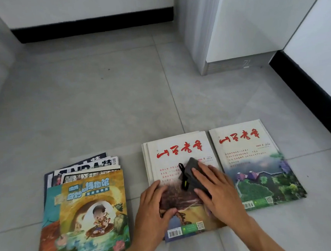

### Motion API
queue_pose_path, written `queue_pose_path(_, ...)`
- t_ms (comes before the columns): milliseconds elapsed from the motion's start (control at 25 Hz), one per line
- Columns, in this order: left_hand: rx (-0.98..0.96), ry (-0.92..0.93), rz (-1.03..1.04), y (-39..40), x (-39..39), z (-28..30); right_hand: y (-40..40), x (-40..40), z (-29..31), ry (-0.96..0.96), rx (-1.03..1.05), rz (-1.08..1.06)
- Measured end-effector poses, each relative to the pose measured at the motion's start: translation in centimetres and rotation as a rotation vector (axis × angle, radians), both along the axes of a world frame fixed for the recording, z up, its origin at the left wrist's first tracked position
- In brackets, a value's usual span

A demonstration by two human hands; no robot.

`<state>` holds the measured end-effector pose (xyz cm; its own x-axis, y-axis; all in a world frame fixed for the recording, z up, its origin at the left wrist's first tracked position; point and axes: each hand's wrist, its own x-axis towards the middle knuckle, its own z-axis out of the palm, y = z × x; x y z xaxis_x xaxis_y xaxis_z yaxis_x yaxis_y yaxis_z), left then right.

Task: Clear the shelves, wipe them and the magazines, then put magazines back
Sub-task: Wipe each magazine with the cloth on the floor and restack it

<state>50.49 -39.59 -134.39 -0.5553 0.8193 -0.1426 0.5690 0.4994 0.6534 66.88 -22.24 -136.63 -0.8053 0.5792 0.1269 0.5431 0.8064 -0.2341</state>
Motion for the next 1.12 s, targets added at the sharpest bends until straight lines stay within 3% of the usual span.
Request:
queue_pose_path(120,0.022,-0.03,0.054,0.0,0.4,-0.6,-1.1,-3.0,0.2,-0.001,-0.057,-0.352)
queue_pose_path(160,0.012,-0.034,0.062,0.0,0.4,-0.7,-2.7,-4.1,0.3,-0.014,-0.037,-0.354)
queue_pose_path(320,0.013,-0.124,0.087,-0.4,-0.1,-1.3,-4.5,-5.4,0.5,0.001,0.005,0.057)
queue_pose_path(560,0.039,-0.243,0.098,-0.7,0.2,-1.0,1.4,-7.5,0.7,0.035,-0.045,-0.334)
queue_pose_path(720,0.097,-0.239,0.082,-0.8,-0.3,-2.2,-3.9,-8.5,0.5,0.003,0.039,0.111)
queue_pose_path(800,0.111,-0.244,0.096,-0.7,-0.3,-2.6,-2.7,-7.9,0.1,0.013,0.088,0.234)
queue_pose_path(880,0.097,-0.259,0.108,-0.8,-0.2,-2.4,0.5,-8.0,-0.3,0.044,0.066,0.053)
queue_pose_path(1000,0.08,-0.275,0.105,-0.9,0.0,-2.0,2.9,-9.6,0.2,0.102,-0.039,-0.439)
queue_pose_path(1040,0.075,-0.27,0.104,-0.8,0.1,-1.9,2.0,-10.7,0.4,0.098,-0.052,-0.487)
queue_pose_path(1120,0.073,-0.254,0.101,-0.7,0.0,-1.8,-1.0,-12.1,0.5,0.069,-0.013,-0.236)
